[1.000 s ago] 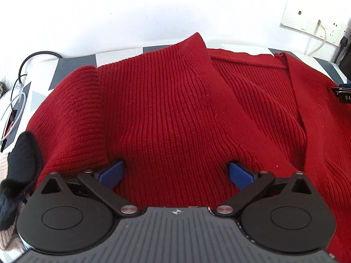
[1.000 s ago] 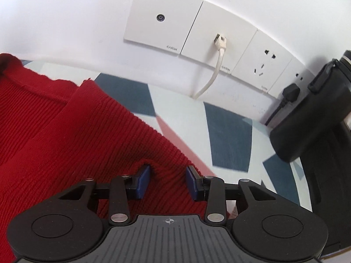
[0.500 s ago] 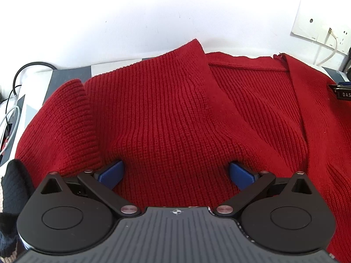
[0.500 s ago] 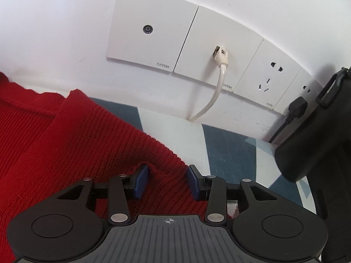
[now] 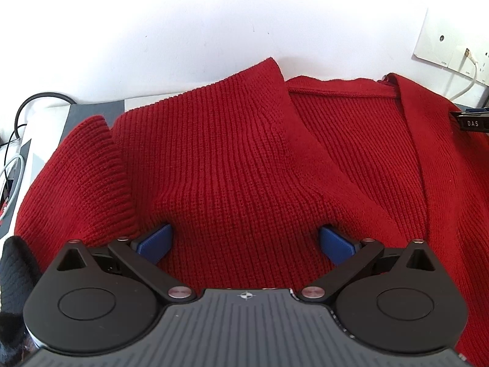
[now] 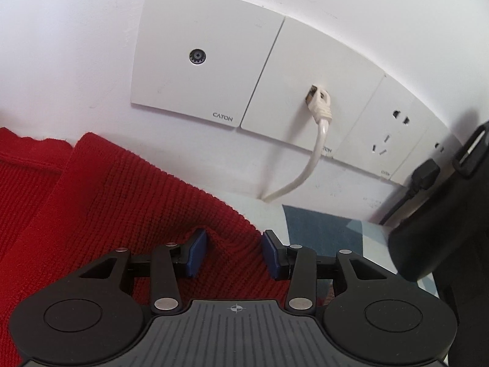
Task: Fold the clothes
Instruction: 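Lower both grippers onto the red cardigan body and grasp its edge, then lift the grasped cardigan edge off the table with both grippers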
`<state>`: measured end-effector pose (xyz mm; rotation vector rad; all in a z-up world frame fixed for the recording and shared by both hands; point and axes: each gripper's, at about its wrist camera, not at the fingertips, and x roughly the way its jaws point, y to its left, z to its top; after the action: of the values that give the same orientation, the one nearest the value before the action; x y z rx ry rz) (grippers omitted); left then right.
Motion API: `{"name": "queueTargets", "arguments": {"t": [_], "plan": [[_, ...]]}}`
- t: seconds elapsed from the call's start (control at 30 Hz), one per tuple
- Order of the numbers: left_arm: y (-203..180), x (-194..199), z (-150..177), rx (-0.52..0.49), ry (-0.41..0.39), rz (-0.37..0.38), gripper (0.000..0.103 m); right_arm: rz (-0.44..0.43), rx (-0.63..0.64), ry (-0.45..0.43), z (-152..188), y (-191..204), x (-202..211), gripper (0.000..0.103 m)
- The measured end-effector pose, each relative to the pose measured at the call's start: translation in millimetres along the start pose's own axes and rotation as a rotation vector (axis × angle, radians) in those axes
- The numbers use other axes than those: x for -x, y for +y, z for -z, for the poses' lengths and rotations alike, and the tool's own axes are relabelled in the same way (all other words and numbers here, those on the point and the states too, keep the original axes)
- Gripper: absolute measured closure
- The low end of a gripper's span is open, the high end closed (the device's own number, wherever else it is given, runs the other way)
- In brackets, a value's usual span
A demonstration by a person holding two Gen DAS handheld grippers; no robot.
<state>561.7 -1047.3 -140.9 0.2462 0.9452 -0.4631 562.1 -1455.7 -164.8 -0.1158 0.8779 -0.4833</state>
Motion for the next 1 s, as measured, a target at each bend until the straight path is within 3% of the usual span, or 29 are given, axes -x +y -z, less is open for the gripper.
{"name": "queueTargets", "arguments": {"t": [0.27, 0.47, 0.57, 0.7, 0.9, 1.0], "plan": [[-1, 3, 5, 0.028, -0.010, -0.002, 0.000, 0.040, 0.003, -0.011, -1, 5, -2, 0.064], [-6, 14, 12, 0.064, -0.016, -0.032, 0.001, 0.156, -0.051, 0.013, -1, 2, -1, 0.019], [0, 38, 25, 0.070, -0.024, 0.013, 0.001, 0.108, -0.061, 0.009, 10, -4, 18, 0.014], [5, 72, 44, 0.043, -0.052, 0.050, 0.001, 0.034, -0.036, -0.048, 31, -7, 61, 0.001], [-3, 105, 63, -0.028, -0.066, 0.100, 0.001, -0.136, -0.145, -0.083, 60, -21, 138, 0.001], [-10, 114, 73, -0.050, -0.064, 0.149, 0.001, -0.174, -0.170, -0.079, 84, -27, 168, 0.001]]}}
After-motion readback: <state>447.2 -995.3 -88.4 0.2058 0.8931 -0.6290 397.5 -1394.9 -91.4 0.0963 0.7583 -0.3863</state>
